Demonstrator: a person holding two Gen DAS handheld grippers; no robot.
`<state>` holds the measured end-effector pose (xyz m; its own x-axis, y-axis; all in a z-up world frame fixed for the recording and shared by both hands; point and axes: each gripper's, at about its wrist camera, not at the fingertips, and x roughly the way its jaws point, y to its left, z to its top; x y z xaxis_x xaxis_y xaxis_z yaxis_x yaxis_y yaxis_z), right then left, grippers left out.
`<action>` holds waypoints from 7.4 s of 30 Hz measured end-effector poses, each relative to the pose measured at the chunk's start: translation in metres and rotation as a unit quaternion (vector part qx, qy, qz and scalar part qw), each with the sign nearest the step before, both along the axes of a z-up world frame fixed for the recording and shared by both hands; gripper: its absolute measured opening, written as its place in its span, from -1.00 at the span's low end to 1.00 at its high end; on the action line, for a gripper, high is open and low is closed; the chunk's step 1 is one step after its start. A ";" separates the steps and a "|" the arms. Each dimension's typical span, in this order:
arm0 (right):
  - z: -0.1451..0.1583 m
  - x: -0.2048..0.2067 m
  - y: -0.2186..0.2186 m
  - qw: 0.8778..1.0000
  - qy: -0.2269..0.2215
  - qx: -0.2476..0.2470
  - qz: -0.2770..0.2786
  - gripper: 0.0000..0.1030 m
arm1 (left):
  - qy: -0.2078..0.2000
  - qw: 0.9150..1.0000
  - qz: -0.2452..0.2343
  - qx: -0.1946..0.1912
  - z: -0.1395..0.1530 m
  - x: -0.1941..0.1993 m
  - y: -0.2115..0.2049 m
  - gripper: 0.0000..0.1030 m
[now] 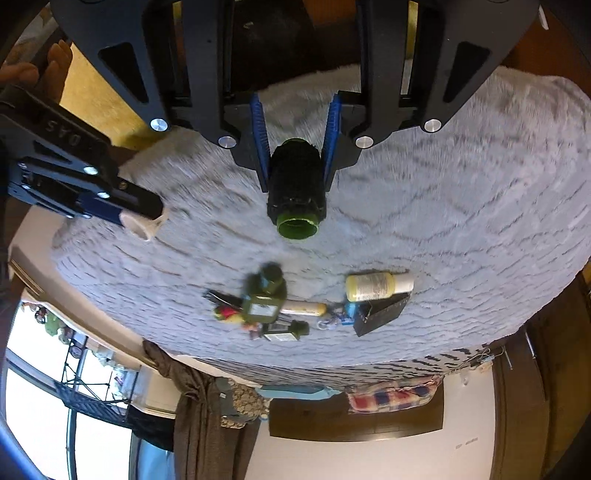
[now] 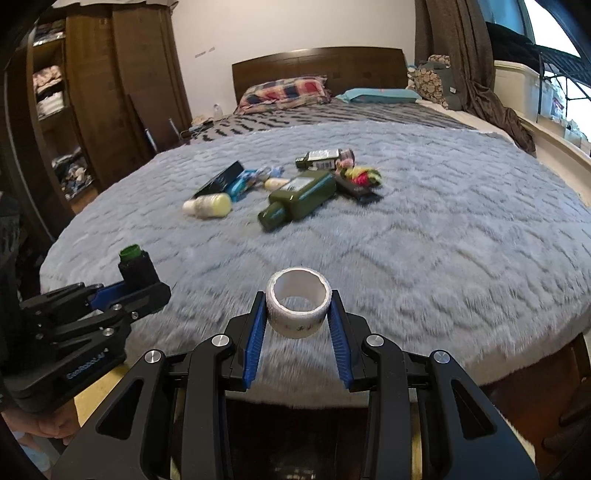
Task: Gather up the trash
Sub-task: 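Lower both held items into the bin below the bed edge and open both grippers, then raise both open grippers back over the bed, then grasp the green Origins bottle with the left gripper while the right gripper grasps the black tube, then lower the bottle and tube into the bin and open both grippers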
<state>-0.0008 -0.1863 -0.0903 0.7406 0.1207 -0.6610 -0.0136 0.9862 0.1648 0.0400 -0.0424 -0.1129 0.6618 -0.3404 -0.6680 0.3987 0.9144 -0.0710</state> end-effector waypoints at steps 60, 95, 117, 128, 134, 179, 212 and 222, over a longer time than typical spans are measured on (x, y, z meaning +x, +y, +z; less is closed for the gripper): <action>-0.043 -0.006 -0.038 0.994 0.091 -0.025 -0.050 0.86 | 0.117 0.991 0.012 0.061 -0.070 -0.023 0.016 0.49; -0.018 0.116 -0.111 0.993 0.038 -0.019 -0.111 0.85 | 0.065 0.997 -0.050 0.013 -0.027 0.189 -0.109 0.06; -0.025 0.204 -0.044 0.998 0.058 0.003 0.040 -0.07 | 0.033 0.999 -0.010 0.009 -0.014 0.152 -0.027 -0.08; -0.031 0.256 -0.015 0.995 0.085 -0.022 0.039 -0.11 | 0.036 0.999 -0.013 0.003 -0.018 0.153 -0.023 -0.08; -0.034 0.256 -0.027 0.996 0.088 0.000 0.017 -0.45 | 0.034 0.999 -0.012 -0.004 -0.014 0.146 -0.022 -0.08; -0.107 -0.040 0.013 0.980 0.179 0.040 0.074 -0.46 | 0.161 0.984 -0.051 0.048 -0.114 -0.052 0.009 -0.08; -0.147 -0.020 -0.005 0.972 0.229 0.055 0.017 0.13 | 0.259 0.963 -0.047 0.062 -0.176 -0.032 0.008 0.31; -0.049 -0.021 -0.031 0.996 0.092 0.004 -0.020 0.85 | 0.144 0.989 -0.013 0.028 -0.083 -0.021 0.035 0.48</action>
